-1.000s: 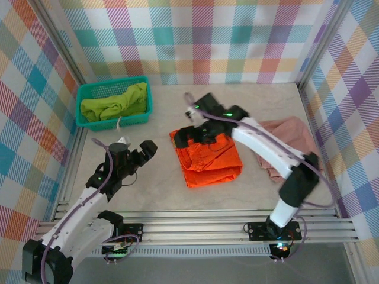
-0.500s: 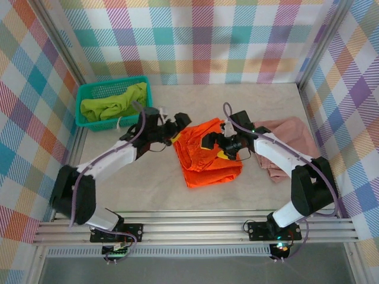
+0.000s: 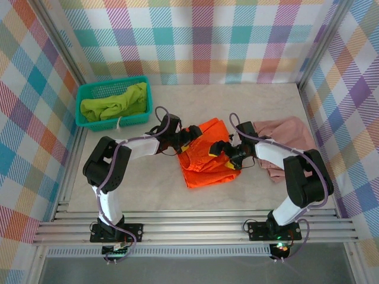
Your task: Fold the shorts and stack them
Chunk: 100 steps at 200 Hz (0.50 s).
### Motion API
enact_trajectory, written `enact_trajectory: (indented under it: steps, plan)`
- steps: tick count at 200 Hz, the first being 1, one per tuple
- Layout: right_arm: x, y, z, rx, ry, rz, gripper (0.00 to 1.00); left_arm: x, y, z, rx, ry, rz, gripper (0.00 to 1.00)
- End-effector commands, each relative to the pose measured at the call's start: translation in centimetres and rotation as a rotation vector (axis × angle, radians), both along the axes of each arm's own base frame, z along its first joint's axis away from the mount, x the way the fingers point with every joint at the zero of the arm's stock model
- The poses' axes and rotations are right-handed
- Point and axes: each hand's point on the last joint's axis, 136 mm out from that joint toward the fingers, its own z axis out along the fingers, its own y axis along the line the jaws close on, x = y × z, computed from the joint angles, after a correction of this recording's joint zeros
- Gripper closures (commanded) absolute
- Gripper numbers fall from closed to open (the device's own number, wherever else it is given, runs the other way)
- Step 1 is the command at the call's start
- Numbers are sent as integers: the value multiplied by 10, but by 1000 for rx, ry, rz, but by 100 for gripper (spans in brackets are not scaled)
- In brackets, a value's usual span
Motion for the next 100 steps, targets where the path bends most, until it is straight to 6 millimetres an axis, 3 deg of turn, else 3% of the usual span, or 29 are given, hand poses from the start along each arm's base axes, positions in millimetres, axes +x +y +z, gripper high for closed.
enact_trajectory:
  steps: [1,27,63,100]
  plan:
    - [-2,-2,-9,5,15,2,1,2,15,-3,132,-41,-16,7]
    - [-3,-3,-12,4,21,4,1,-2,13,1,147,-37,-60,11]
    - [-3,-3,-15,0,25,6,1,-9,29,10,256,-65,-71,15]
    - [-2,-1,-16,6,30,9,0,-20,13,1,242,-12,-138,24]
